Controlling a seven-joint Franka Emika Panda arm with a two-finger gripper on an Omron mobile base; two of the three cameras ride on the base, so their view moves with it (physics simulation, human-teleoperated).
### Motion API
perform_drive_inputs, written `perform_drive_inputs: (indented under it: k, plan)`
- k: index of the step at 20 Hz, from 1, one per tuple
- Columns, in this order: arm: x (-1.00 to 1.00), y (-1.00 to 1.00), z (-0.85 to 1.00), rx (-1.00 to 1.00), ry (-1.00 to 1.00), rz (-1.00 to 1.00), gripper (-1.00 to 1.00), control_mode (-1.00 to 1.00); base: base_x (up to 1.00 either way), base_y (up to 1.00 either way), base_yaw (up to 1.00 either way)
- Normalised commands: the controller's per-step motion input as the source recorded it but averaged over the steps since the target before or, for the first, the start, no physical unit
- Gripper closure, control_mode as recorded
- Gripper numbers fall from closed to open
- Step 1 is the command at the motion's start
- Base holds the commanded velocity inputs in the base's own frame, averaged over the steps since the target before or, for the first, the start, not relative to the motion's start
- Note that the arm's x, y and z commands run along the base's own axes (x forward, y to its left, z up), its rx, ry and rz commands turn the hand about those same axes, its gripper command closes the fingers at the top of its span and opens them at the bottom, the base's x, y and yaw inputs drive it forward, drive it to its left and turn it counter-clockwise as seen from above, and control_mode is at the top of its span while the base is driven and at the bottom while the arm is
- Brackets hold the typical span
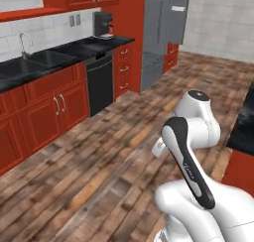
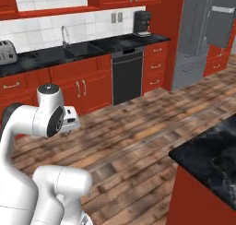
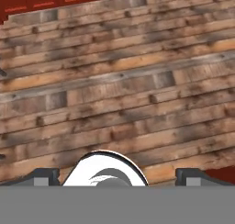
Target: Take the cheese, fish, and lime from the fridge and place them on the plate on the dining counter to create an appetizer plate.
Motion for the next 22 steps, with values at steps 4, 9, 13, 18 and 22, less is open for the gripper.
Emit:
perform_drive_inputs:
  k: [4,9,13,18,22]
  plan:
    - [0.0,0.0,0.0,0.0,0.0,0.0,-1.0,1.0,1.0,0.53,-0.47]
    - [0.0,0.0,0.0,0.0,0.0,0.0,-1.0,1.0,1.0,0.47,-0.49]
    - [0.0,0.0,0.0,0.0,0.0,0.0,-1.0,1.0,1.0,0.33,-0.48]
    - [0.0,0.0,0.0,0.0,0.0,0.0,-1.0,1.0,1.0,0.02,-0.42]
    - [0.0,0.0,0.0,0.0,0.0,0.0,-1.0,1.0,1.0,0.0,-0.41]
